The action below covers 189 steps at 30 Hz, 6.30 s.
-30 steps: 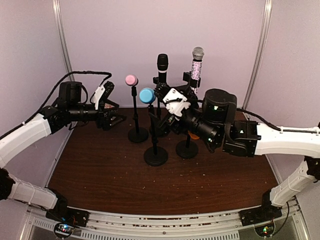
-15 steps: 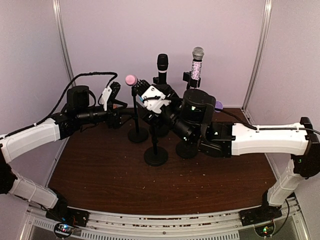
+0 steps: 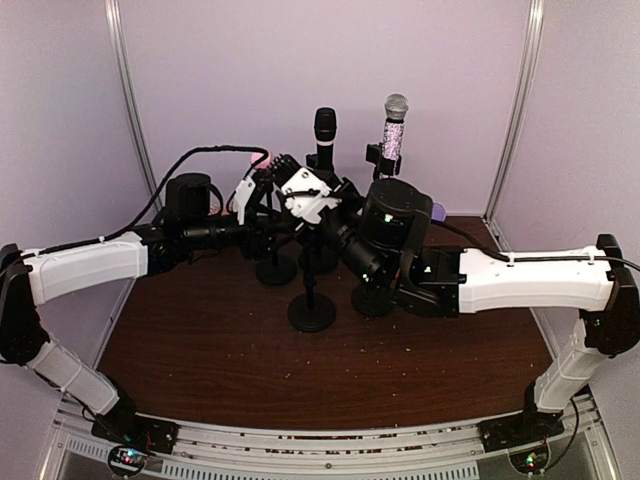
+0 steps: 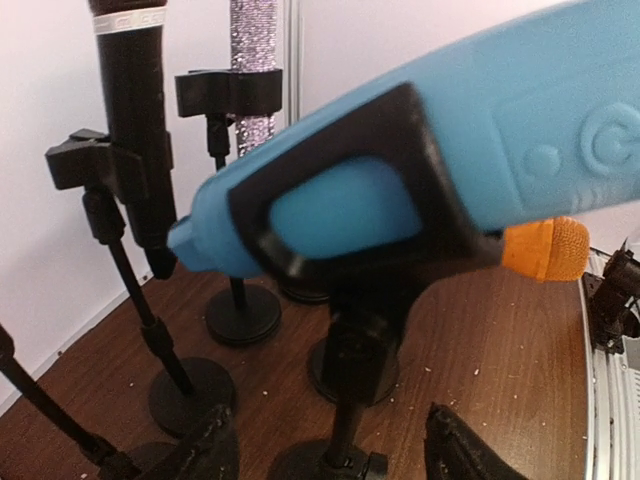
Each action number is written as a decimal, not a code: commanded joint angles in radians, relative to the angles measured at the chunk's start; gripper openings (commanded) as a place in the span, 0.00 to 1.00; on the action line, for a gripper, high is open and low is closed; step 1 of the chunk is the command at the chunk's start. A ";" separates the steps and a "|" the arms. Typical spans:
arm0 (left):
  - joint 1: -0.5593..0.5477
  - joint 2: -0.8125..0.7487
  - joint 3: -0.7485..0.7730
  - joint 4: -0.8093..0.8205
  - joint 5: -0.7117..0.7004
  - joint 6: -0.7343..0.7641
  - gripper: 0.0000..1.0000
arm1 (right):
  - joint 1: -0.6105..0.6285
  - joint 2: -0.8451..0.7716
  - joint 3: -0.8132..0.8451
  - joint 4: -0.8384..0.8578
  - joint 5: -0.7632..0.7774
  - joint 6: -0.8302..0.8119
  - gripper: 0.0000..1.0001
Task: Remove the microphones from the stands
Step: Pick up the microphone from the microphone stand, then hold the microphone stand with the microphone at the center of the board, then remove the microphone from the microphone stand, then pass from the right arm to the left, then place the microphone at the corner of the board.
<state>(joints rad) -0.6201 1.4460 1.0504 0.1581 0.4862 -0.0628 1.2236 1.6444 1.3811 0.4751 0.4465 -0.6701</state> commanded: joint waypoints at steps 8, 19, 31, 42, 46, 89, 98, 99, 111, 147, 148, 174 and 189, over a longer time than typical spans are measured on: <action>-0.043 0.070 0.085 0.107 0.037 -0.029 0.57 | 0.026 -0.014 -0.016 0.081 -0.011 0.038 0.22; -0.043 0.098 0.131 0.066 0.084 -0.023 0.16 | 0.043 -0.057 -0.032 0.070 -0.036 0.084 0.18; -0.044 0.031 0.100 -0.062 -0.128 0.024 0.00 | 0.085 -0.148 -0.141 0.143 -0.031 0.065 0.13; -0.044 0.017 0.088 -0.098 -0.242 0.038 0.00 | 0.174 -0.208 -0.200 0.207 0.036 -0.032 0.03; -0.045 0.020 0.089 -0.101 -0.248 0.038 0.00 | 0.208 -0.216 -0.193 0.212 0.068 -0.066 0.01; -0.041 -0.124 0.134 -0.413 -0.206 0.254 0.98 | 0.313 -0.408 -0.200 -0.007 0.171 0.135 0.00; -0.025 -0.513 -0.007 -0.669 -0.139 0.500 0.98 | 0.258 -0.378 -0.052 -0.377 0.045 0.464 0.00; -0.025 -0.554 -0.023 -0.685 -0.107 0.529 0.98 | 0.252 -0.359 -0.026 -0.400 0.023 0.487 0.00; -0.026 -0.637 -0.024 -0.723 -0.038 0.615 0.87 | 0.211 0.012 0.310 -0.533 -0.232 0.617 0.00; 0.594 -0.240 0.179 -1.027 -0.028 0.625 0.00 | 0.127 -0.215 -0.013 -0.324 0.008 0.827 1.00; 0.615 -0.209 0.188 -1.028 -0.061 0.622 0.00 | 0.127 -0.240 -0.045 -0.303 0.021 0.847 1.00; 0.580 0.453 0.225 -0.669 -0.610 0.887 0.32 | -0.009 -0.019 -0.091 -0.737 -0.272 1.404 0.92; 0.556 0.405 0.231 -0.693 -0.581 0.868 0.68 | -0.108 0.101 -0.190 -0.453 -0.493 1.539 0.78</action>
<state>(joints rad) -0.0601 1.9266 1.2709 -0.5232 -0.1184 0.8059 1.1412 1.7176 1.2167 -0.1345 0.0174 0.8059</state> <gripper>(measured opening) 0.656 0.809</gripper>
